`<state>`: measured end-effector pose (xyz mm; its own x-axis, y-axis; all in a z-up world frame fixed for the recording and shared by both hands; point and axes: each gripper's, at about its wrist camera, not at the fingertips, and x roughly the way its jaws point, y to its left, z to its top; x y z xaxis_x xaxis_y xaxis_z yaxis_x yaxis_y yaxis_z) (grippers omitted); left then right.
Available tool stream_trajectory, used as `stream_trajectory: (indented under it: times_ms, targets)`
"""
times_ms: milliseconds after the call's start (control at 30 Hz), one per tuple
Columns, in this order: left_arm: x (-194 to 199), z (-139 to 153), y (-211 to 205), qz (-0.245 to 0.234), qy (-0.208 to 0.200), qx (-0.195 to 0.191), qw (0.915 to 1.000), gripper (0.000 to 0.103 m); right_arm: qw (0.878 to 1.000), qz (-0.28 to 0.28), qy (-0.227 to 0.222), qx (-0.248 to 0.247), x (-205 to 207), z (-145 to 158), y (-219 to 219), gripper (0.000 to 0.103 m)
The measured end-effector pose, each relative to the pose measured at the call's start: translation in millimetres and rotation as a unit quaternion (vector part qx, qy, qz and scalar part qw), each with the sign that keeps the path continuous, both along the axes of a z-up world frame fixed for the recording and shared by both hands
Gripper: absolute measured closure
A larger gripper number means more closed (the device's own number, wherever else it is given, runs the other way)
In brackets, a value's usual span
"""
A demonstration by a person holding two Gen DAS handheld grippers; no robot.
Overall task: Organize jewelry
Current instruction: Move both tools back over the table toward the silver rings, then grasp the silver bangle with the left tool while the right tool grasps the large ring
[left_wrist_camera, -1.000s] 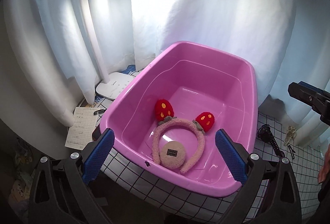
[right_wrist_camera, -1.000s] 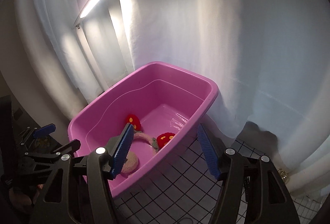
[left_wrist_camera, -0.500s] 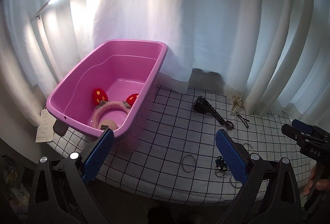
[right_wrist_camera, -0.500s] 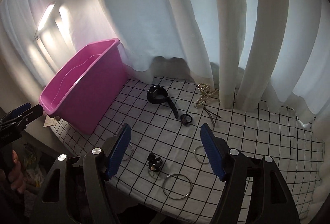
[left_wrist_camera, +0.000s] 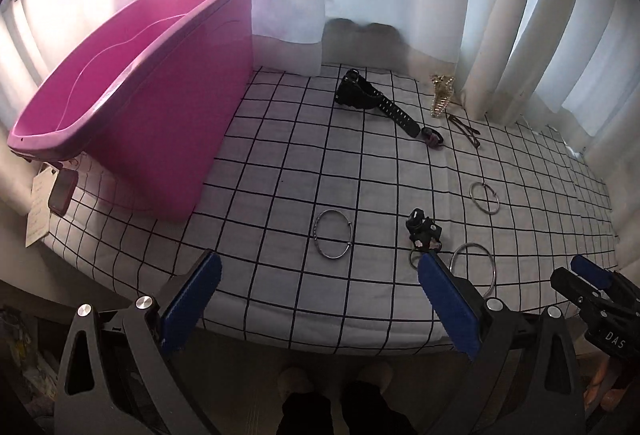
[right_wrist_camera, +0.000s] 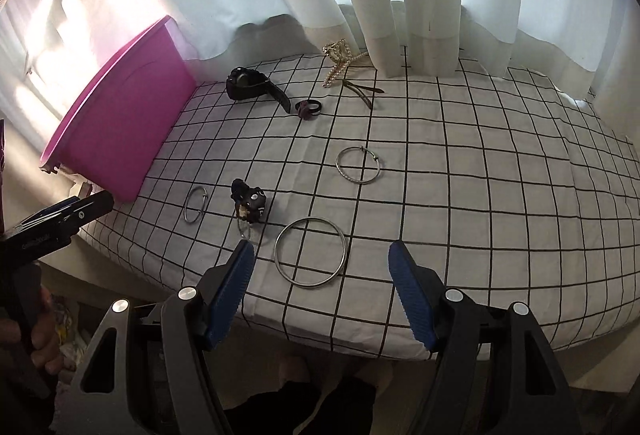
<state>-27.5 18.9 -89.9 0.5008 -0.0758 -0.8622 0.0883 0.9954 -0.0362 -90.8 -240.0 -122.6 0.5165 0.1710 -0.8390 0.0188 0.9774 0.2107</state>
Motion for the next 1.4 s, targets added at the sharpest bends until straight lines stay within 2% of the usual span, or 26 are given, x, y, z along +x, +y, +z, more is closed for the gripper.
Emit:
stream_trajectory:
  times_ms: [133,267,433,600,700,1233,1400]
  targets:
    - [11,-32,4,-0.033,0.004,0.002,0.9995,0.006,0.999,-0.037,0.001,-0.005,-7,-26,14,0.036]
    - [25,-60,5,-0.04,0.01,0.008,0.9991,0.006,0.998,-0.056,0.002,-0.008,-5,-51,26,0.036]
    - [35,-86,3,-0.04,0.009,0.01,0.9991,0.006,0.998,-0.064,-0.002,0.006,-1,-74,30,0.036]
    - [39,-105,-3,-0.047,-0.001,0.015,0.9988,0.006,0.998,-0.063,-0.013,-0.013,0,-91,35,0.036]
    - [42,-110,-5,-0.051,-0.011,0.026,0.9983,0.006,0.998,-0.059,-0.025,-0.028,2,-96,38,0.036]
    - [52,-122,-14,-0.065,-0.008,0.012,0.9978,0.005,0.994,-0.027,-0.034,-0.105,14,-101,61,0.035]
    - [52,-122,-14,-0.063,-0.011,0.012,0.9979,0.005,0.993,-0.028,-0.038,-0.112,16,-102,61,0.034]
